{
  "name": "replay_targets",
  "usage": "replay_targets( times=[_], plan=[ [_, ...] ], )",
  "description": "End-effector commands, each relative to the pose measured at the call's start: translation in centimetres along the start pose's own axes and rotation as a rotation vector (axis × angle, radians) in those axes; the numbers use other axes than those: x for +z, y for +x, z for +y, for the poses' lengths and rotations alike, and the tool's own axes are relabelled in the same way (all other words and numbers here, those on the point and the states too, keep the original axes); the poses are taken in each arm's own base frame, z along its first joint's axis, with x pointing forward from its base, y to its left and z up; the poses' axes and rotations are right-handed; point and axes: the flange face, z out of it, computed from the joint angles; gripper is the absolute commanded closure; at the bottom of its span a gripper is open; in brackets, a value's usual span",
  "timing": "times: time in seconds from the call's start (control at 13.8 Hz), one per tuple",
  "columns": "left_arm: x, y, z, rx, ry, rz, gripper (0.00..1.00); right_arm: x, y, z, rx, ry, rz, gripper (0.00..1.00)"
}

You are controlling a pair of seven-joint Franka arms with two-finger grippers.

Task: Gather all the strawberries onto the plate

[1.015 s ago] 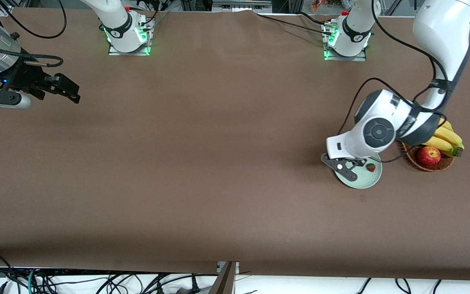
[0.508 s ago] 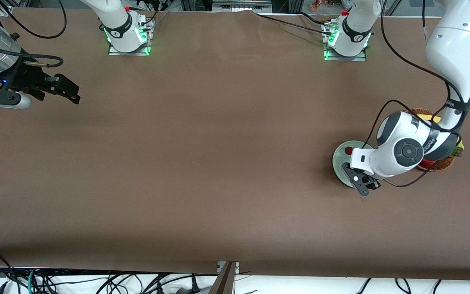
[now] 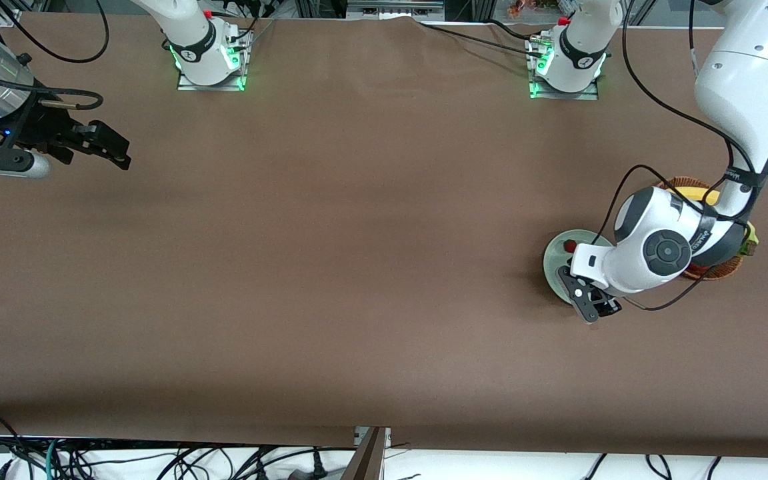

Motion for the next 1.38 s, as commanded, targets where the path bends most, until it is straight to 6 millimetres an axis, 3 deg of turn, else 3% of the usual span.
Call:
replay_targets(
  times=[0.0, 0.15, 0.51, 0.8, 0.94, 1.09, 1.31],
  plan=[
    [-6.1, 0.4, 1.5, -0.134, -0.068, -0.034, 0.0, -0.4, -0.2, 0.4, -0.012, -0.003, 0.007, 0.0],
    [-9.2, 1.3, 2.6, -0.216, -0.09, -0.071, 0.0, -0.4, -0.2, 0.4, -0.012, -0.004, 0.005, 0.0],
    [-19.7, 1.9, 4.8, -0.4, -0.093, -0.178, 0.0, -0.4, -0.1, 0.5, -0.017, -0.005, 0.007, 0.0],
    [-26.9, -1.0, 3.3, -0.481, -0.043, -0.118, 0.0, -0.4, -0.1, 0.7, -0.017, -0.01, 0.008, 0.0],
    [-29.8, -2.3, 2.3, -0.523, 0.0, -0.076, 0.0, -0.6, -0.1, 0.6, -0.02, -0.009, 0.011, 0.0],
    [-32.5, -3.2, 3.0, -0.619, 0.047, -0.06, 0.0, -0.6, -0.1, 0.6, -0.032, -0.007, 0.012, 0.0],
    [-33.9, -5.2, 4.2, -0.863, 0.017, 0.022, 0.0, -0.6, 0.0, 0.8, -0.058, -0.004, 0.012, 0.0]
  ],
)
